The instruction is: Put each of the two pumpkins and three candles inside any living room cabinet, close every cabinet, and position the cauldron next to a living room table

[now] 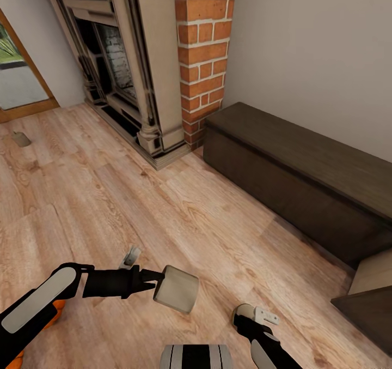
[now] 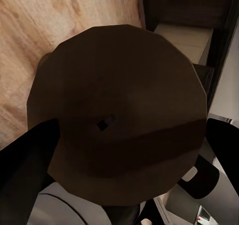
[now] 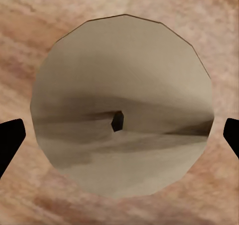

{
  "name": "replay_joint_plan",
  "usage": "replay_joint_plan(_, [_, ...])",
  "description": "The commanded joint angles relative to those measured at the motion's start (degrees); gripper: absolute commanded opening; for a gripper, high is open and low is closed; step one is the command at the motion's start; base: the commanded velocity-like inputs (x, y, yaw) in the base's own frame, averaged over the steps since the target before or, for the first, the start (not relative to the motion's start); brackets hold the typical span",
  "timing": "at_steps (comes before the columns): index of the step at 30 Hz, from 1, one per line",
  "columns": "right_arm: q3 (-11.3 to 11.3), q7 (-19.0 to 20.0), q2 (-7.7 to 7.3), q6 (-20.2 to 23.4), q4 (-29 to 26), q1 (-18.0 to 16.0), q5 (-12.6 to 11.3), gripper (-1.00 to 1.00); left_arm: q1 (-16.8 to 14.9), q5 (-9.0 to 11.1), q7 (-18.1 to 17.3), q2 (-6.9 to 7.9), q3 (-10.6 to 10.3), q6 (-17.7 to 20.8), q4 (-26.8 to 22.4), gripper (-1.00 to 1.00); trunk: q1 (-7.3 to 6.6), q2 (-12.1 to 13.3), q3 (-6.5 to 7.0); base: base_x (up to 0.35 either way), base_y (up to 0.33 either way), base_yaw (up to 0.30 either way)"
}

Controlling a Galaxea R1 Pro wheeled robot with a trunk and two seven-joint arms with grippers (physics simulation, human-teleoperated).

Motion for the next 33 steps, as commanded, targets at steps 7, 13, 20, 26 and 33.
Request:
replay_joint_plan(7, [0.3, -0.5, -0.05, 0.2, -0.1, 0.0, -0.3, 1.0, 0.0, 0.5, 0.3, 0.04, -0.1, 0.0, 0.0, -1.0, 0.07, -0.1, -0.71, 0.0, 0.0, 0.0])
replay_joint_plan(13, [0.3, -0.5, -0.05, 0.2, -0.1, 0.0, -0.3, 1.0, 0.0, 0.5, 0.3, 0.04, -0.1, 0.0, 0.0, -1.0, 0.07, -0.1, -0.71, 0.0, 0.0, 0.0])
replay_joint_plan(20, [0.3, -0.5, -0.05, 0.2, -0.1, 0.0, -0.3, 1.0, 0.0, 0.5, 0.3, 0.04, -0.1, 0.0, 0.1, -1.0, 0.07, -0.1, -0.71, 0.034, 0.0, 0.0])
replay_joint_plan(26, [0.3, -0.5, -0.05, 0.2, -0.1, 0.0, -0.3, 1.0, 0.0, 0.5, 0.3, 0.04, -0.1, 0.0, 0.1, -1.0, 0.07, -0.1, -0.71, 0.056, 0.0, 0.0])
replay_joint_plan(33, [0.3, -0.5, -0.05, 0.2, -0.1, 0.0, -0.3, 1.0, 0.0, 0.4, 0.3, 0.04, -0.1, 0.0, 0.1, -1.0, 0.07, -0.1, -0.71, 0.003, 0.0, 0.0])
